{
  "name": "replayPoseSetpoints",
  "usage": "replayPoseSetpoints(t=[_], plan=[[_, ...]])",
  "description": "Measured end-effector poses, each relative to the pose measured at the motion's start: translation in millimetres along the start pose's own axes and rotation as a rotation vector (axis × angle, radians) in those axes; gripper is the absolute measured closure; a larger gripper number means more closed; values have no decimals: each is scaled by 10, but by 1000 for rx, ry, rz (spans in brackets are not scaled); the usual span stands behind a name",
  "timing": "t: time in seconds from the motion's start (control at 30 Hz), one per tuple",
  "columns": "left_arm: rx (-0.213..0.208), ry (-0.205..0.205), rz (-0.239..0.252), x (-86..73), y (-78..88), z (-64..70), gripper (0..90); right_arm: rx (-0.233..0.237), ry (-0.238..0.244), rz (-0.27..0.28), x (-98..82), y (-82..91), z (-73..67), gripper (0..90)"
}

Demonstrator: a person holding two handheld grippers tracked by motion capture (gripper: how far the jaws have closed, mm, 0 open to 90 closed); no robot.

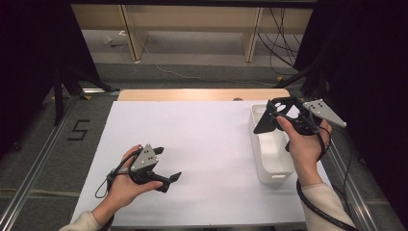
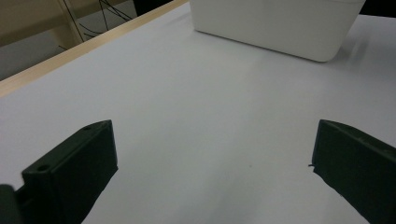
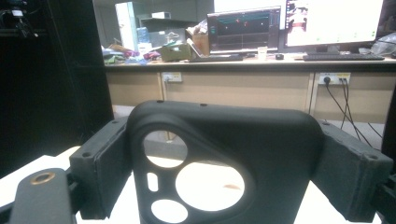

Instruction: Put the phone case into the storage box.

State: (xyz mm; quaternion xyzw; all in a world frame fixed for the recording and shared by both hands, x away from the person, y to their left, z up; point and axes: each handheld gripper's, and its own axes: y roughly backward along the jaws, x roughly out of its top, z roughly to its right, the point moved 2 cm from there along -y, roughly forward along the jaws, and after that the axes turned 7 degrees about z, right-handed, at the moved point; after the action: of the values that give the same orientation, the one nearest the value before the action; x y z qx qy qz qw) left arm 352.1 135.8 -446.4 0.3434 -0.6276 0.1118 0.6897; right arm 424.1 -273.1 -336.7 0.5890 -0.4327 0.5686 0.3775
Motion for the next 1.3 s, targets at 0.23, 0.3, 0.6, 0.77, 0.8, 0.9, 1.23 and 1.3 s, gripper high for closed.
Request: replayPoseSetpoints(t=[0.23, 0.3, 0.6, 0.77, 0.8, 0.9, 1.23, 1.3], plan=[[0, 0, 0, 0, 0, 0, 0, -9, 3, -3, -17, -5, 33, 150], [0, 0, 0, 0, -1, 0, 0, -11, 5, -4, -20, -6, 42, 150], [2, 1, 1, 1, 1, -3, 0, -21, 4, -15, -43, -9, 75, 150], [1, 0, 1, 0, 0, -4, 0, -25, 6, -16, -52, -12, 89, 150], [0, -1, 2, 1, 1, -3, 0, -27, 7, -17, -55, -12, 94, 150], [1, -1, 1, 0, 0, -3, 0, -29, 9, -21, -66, -15, 101, 150], [0, -1, 1, 1, 1, -3, 0, -35, 10, -31, -91, -21, 120, 150], [0, -1, 2, 0, 0, -3, 0, -35, 13, -31, -94, -24, 124, 150]])
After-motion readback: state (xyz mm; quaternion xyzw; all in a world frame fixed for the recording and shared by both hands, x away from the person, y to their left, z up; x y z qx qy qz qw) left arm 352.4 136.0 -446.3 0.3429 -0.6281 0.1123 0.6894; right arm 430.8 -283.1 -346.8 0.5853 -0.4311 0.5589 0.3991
